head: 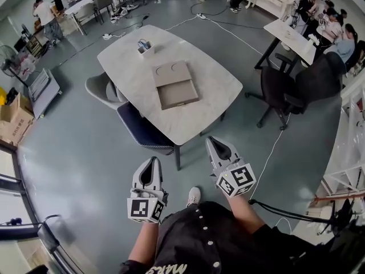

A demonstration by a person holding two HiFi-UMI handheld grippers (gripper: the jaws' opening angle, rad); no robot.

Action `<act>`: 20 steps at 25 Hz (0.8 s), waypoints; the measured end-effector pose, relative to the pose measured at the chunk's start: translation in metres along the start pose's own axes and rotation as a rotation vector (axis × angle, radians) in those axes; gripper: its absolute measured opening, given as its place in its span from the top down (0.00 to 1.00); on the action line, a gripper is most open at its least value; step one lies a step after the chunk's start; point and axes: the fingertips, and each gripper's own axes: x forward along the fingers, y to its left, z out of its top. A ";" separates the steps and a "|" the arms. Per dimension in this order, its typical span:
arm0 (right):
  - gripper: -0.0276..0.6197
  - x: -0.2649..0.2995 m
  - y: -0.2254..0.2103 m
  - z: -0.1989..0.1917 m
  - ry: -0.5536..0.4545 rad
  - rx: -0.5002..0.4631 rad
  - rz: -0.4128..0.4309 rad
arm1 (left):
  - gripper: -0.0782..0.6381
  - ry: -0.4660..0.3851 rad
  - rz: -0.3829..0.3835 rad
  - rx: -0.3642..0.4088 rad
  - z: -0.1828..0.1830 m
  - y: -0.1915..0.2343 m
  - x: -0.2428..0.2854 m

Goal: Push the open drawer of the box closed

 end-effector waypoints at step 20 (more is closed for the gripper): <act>0.96 0.080 -0.052 -0.021 0.059 0.051 0.002 | 0.87 0.066 0.018 -0.026 -0.017 0.035 0.080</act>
